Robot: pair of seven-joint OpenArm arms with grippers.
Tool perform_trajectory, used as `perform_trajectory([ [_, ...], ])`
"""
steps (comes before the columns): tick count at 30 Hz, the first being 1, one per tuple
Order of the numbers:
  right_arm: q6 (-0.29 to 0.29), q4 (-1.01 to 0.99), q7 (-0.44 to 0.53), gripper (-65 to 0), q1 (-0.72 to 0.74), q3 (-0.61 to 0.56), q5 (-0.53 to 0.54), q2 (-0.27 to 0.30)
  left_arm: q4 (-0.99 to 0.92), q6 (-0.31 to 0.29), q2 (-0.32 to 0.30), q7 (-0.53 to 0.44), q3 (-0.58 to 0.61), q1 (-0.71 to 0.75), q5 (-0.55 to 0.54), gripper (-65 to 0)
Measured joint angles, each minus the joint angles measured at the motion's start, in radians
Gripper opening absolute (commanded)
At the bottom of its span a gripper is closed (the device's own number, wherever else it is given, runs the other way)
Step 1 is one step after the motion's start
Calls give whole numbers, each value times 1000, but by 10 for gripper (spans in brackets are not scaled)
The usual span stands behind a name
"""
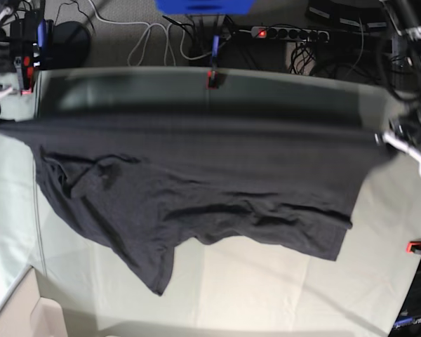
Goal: Layout the t-shirt on the table in an organized manner, then fold the t-shirt properly
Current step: 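Lift the held edge with both grippers and pull it away from the hem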
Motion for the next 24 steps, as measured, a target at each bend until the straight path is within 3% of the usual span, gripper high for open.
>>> perform_trajectory([
  [24,-8,-85,8,-650,-57,-23,-10,-27,-146,5,35,-16,-4,52,7,-649],
])
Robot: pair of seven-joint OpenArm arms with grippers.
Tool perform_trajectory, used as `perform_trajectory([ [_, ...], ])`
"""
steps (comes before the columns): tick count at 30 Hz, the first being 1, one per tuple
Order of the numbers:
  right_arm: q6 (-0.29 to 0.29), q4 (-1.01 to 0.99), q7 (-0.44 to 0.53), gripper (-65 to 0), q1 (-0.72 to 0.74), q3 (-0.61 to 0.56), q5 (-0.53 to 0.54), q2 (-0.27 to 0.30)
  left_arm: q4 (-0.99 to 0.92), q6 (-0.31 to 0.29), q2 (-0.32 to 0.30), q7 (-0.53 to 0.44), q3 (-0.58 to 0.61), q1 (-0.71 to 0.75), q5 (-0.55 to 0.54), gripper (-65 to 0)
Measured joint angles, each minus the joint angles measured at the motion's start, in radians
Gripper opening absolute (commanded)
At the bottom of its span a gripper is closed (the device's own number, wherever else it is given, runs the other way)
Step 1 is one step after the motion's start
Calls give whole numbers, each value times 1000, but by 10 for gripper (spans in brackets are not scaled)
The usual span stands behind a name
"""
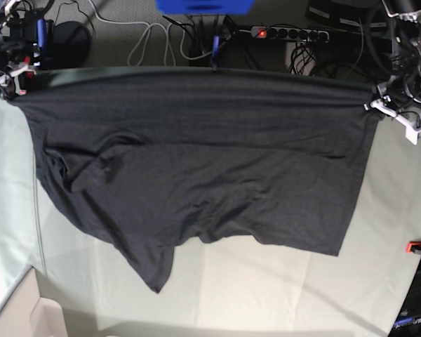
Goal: Layout the t-shirt on the table in an organized manner, then fold the t-shirt properly
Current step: 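Lift the held edge with both grippers and pull it away from the hem, then lower the edge and release it with both grippers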
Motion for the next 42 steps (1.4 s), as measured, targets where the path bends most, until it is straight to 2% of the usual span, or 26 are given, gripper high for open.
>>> perform_trajectory([
  [8,0,-8,0,-646,-21,-5,2,3,-38,0,-2,2,1,-2,-1,-644],
  [11,0,-8,0,-560,-20,-5,2,3,-38,0,-3,2,1,-3,-1,-641],
  [13,0,-8,0,-485,-26,-5,2,5,-38,0,-3,2,1,-2,-1,-604],
  [15,-1,-8,0,-419,-29,-5,1,6,-38,0,-5,2,1,-2,0,-538],
  [19,-1,-6,0,-348,-28,-1,2,6,-34,0,-6,3,0,1,11,-388],
  [21,-2,-6,0,-344,-28,5,2,6,-34,0,-6,3,0,0,11,-340],
  [23,-2,-6,0,-344,-28,7,2,6,-32,0,-6,3,-1,-2,10,-324],
  [28,-4,-1,-1,-341,-8,4,1,27,35,8,-53,9,-7,-13,11,-324],
  [32,-8,25,-8,-340,58,0,-2,24,74,1,-51,1,-6,-100,3,-324],
  [35,-10,33,-11,-339,134,-19,-3,28,37,5,-51,0,-8,-206,13,-323],
  [42,0,-108,-9,-339,402,-155,-226,22,-187,9,-40,-2,-2,-462,17,-323],
])
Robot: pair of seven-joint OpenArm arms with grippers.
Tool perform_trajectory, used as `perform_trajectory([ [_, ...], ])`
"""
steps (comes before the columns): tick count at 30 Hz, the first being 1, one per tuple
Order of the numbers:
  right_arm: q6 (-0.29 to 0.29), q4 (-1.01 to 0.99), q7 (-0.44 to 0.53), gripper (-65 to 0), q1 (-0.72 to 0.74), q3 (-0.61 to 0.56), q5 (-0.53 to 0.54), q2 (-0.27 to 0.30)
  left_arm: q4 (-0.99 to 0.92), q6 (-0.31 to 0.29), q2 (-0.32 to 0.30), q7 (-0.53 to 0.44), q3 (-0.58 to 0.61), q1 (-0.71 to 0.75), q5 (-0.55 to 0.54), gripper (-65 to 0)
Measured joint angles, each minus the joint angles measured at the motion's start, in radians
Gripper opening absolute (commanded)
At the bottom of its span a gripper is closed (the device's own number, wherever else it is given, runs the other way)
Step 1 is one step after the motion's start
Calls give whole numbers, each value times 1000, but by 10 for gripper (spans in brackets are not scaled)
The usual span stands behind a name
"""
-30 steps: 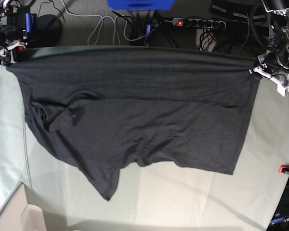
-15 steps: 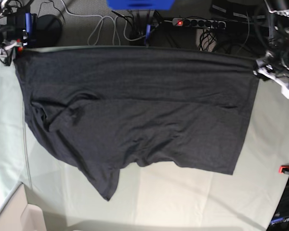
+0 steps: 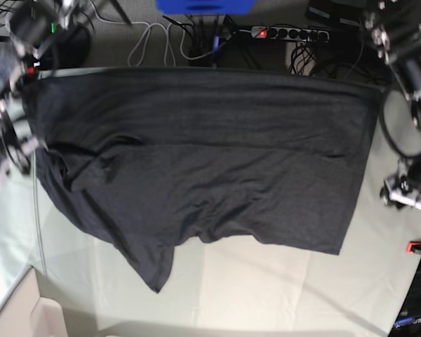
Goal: Layout the t-shirt on the table in an organized manner, then fold the t-shirt properly
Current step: 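Lower the edge and release it with both grippers, then grasp the shirt's middle with both grippers at its sides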
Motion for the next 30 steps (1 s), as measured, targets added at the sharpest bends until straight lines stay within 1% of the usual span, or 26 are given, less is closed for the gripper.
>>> perform_trajectory([
  [1,-1,-37,-1,-339,51,-7,-27,0,-27,2,-1,-8,0,-30,0,-323],
  [4,-12,-176,13,-339,182,-12,-79,8,-88,2,-2,-111,5,-86,-3,-323],
  [7,-12,-351,-8,-339,313,-1,-168,14,-131,8,-12,-243,84,-85,2,-323],
  [9,-11,-451,3,-339,379,-4,-172,33,-150,11,-11,-330,144,-81,5,-323],
  [12,-12,-563,21,-339,439,-11,-169,66,-162,5,-10,-417,197,-74,-3,-323],
  [14,-12,-644,70,-338,458,-11,-173,89,-183,6,-12,-442,211,-66,-3,-323],
  [17,-12,-757,154,-338,462,-11,-179,103,-249,8,-13,-464,211,-58,0,-323],
  [20,-12,-815,224,-338,458,-17,-186,97,-312,9,-12,-502,210,-62,0,-323],
  [23,-16,-870,300,-338,462,-79,-183,103,-360,9,-15,-550,210,-83,0,-323],
  [26,-15,-935,326,-338,463,-161,-186,109,-415,8,-13,-567,210,-110,-1,-323],
  [27,-16,-945,352,-338,460,-179,-185,109,-432,8,-12,-566,210,-118,0,-323],
  [30,-19,-982,387,-338,463,-192,-185,125,-484,6,-12,-587,210,-143,10,-323],
])
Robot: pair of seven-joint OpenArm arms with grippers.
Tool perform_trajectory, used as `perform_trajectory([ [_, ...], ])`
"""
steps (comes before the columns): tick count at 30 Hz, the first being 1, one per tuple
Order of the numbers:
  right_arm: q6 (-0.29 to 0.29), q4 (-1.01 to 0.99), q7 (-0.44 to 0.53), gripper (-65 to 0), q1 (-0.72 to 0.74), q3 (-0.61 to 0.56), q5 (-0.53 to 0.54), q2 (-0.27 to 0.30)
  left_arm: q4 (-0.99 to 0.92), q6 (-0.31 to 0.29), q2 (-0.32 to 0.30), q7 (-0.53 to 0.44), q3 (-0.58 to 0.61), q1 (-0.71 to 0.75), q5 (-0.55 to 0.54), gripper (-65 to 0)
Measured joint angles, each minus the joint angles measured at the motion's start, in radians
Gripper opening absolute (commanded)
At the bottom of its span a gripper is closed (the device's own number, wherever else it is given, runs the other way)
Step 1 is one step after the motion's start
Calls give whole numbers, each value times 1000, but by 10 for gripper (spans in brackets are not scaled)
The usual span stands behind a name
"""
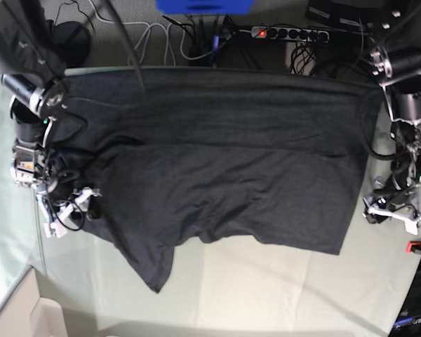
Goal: Layout the t-shirt on the table in an organized manner, then fold the t-shirt properly
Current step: 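Grasp the shirt's middle with both grippers at its sides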
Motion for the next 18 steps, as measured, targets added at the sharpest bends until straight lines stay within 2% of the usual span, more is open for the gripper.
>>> perform_trajectory([
  [5,-64,-23,43,-339,1,3,3,4,-76,3,32,-90,-2,-72,170,-323],
  [9,-72,-20,44,-339,2,3,3,11,-126,-9,83,-175,0,-106,294,-323],
  [15,-79,-18,106,-339,1,108,0,12,-251,-8,103,-292,-1,-125,364,-322],
  [18,-79,-20,106,-339,1,109,0,11,-320,-5,102,-342,-1,-134,365,-322],
])
